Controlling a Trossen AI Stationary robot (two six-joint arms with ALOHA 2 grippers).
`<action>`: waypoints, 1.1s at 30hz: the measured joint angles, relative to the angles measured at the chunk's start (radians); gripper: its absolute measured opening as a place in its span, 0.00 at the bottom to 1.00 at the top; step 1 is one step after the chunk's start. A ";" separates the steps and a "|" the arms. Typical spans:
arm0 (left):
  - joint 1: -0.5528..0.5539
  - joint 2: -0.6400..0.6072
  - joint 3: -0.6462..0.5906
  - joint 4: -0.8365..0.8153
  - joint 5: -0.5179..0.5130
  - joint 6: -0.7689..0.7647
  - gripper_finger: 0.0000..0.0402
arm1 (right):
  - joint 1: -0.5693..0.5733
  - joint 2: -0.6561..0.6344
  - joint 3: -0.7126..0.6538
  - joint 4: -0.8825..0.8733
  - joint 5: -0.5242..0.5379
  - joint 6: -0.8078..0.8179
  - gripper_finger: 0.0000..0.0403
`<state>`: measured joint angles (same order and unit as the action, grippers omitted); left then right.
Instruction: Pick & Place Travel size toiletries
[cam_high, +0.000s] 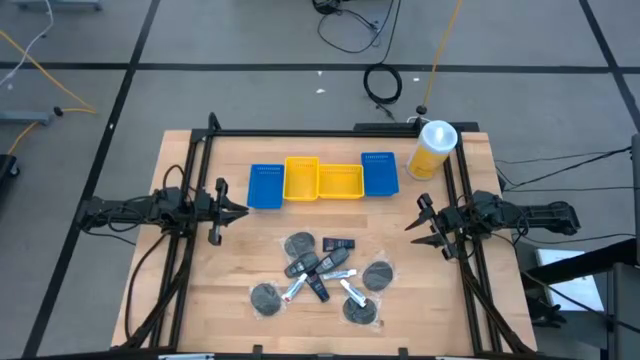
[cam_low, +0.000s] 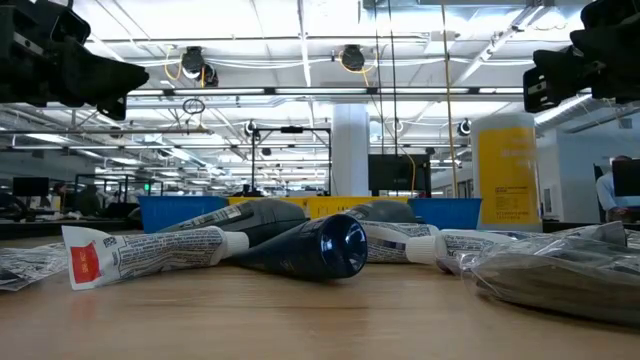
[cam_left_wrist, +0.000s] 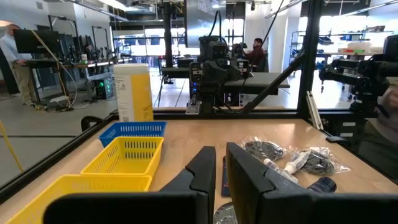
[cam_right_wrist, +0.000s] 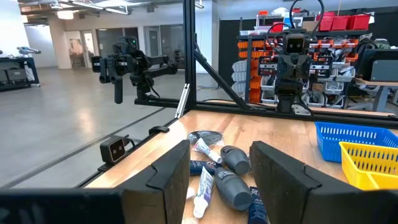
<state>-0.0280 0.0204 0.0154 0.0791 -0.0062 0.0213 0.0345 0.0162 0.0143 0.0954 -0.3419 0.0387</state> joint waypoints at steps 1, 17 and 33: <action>0.000 0.000 0.000 0.000 0.000 0.000 0.09 | 0.000 0.000 0.000 0.004 0.000 -0.004 0.40; 0.000 0.000 0.000 0.000 0.000 0.000 0.09 | 0.030 0.000 0.000 0.298 -0.389 0.257 0.39; 0.000 0.000 0.000 0.000 0.000 0.000 0.09 | 0.267 0.533 0.070 0.437 0.027 -0.005 0.39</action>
<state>-0.0280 0.0204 0.0154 0.0788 -0.0063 0.0216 0.3014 0.5492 0.0839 0.5322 -0.3152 0.0334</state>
